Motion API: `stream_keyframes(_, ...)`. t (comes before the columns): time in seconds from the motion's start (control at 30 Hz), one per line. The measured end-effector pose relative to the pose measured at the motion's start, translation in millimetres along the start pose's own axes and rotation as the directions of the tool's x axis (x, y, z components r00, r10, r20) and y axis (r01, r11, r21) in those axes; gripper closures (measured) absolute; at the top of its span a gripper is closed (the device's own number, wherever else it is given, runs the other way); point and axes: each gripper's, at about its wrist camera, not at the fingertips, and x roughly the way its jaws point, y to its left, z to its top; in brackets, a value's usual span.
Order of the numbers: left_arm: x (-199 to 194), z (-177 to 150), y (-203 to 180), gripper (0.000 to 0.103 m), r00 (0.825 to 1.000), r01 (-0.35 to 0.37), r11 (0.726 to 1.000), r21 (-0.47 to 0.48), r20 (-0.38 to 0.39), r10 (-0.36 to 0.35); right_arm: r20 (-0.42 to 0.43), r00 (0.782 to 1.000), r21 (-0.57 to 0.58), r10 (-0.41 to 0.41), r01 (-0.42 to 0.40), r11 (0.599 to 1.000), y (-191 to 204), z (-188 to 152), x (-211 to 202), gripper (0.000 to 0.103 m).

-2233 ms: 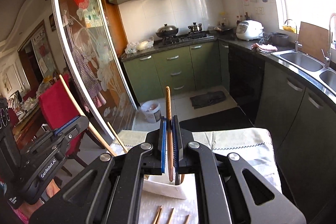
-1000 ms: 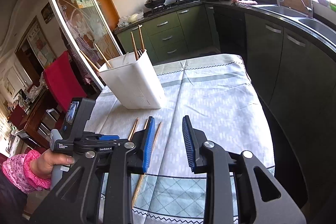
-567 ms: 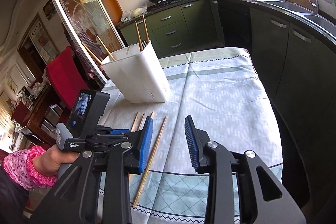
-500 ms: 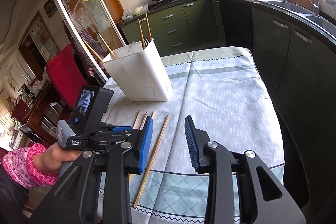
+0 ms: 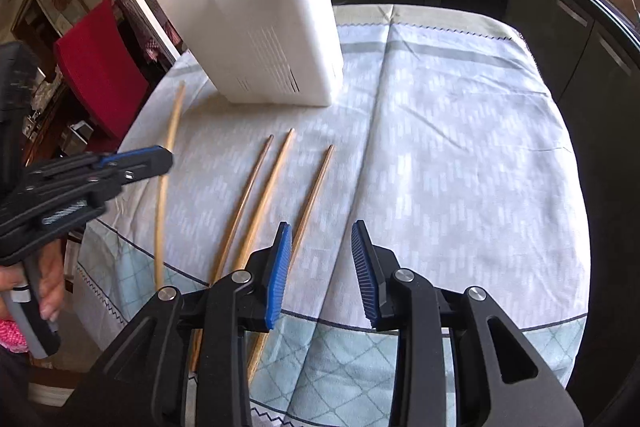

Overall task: Organize utensils
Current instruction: 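Lower both tools to the table and grasp a wooden chopstick with each, then carry both chopsticks upright over the white holder and drop them in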

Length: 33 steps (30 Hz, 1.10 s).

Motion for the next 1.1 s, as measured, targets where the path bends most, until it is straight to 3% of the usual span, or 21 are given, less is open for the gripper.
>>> stream_keyframes(0.1, -32, -9, -7, 0.096, 0.992, -0.017, 0.998, 0.058, 0.13, 0.009, -0.055, 0.998, 0.0, -0.015, 0.015, 1.0, 4, 10, 24, 0.08)
stream_keyframes(0.23, -67, -22, -13, 0.096, 0.964, -0.05, 0.992, 0.115, 0.264, 0.018, -0.097, 0.994, -0.003, -0.055, 0.055, 0.998, 11, 20, 42, 0.084)
stream_keyframes(0.5, -77, -37, -19, 0.096, 0.957, -0.036, 0.99, 0.136, 0.288, -0.005, -0.11, 0.981, -0.06, -0.161, 0.155, 0.986, 35, 25, 55, 0.084)
stream_keyframes(0.7, -55, -30, -6, 0.096, 0.981, -0.009, 0.997, 0.079, 0.192, -0.006, -0.093, 0.979, -0.065, -0.18, 0.174, 0.983, 47, 25, 59, 0.096)
stream_keyframes(0.87, -16, -18, 12, 0.089, 0.999, 0.014, 0.999, -0.042, 0.035, -0.013, -0.045, 0.994, -0.019, -0.096, 0.096, 0.995, 38, 26, 38, 0.097)
stream_keyframes(0.97, 13, -13, 25, 0.077, 0.998, -0.003, 0.992, -0.126, -0.064, -0.005, 0.01, 0.999, -0.008, -0.042, 0.042, 0.999, 31, 23, 8, 0.097)
stream_keyframes(1.1, 44, -6, 31, 0.076, 0.989, -0.07, 0.983, -0.17, -0.144, 0.046, 0.081, 0.997, -0.019, 0.008, -0.007, 1.0, 27, 16, -26, 0.097)
